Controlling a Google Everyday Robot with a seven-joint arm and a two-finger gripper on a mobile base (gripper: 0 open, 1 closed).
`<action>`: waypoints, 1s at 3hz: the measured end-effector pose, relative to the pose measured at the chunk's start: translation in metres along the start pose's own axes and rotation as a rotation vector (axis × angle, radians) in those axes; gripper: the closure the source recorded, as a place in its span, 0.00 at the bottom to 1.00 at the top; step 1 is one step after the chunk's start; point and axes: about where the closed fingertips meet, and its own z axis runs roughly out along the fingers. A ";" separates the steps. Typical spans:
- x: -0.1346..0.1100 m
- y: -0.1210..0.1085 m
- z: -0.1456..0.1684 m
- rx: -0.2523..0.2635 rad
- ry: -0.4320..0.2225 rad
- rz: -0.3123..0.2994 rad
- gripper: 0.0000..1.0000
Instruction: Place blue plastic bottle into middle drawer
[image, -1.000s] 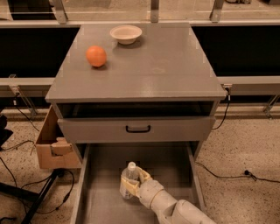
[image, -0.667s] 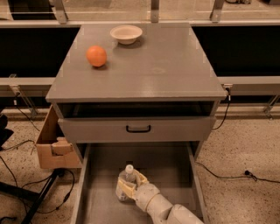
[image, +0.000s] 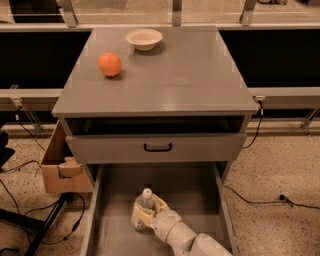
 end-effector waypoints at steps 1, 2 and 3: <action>0.000 0.001 0.001 -0.001 0.000 0.000 0.59; 0.000 0.001 0.001 -0.003 -0.001 0.000 0.36; -0.001 0.002 0.002 -0.004 -0.001 0.000 0.12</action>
Offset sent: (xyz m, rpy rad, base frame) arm 0.0000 0.0007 0.0002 0.0005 -0.0002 0.0011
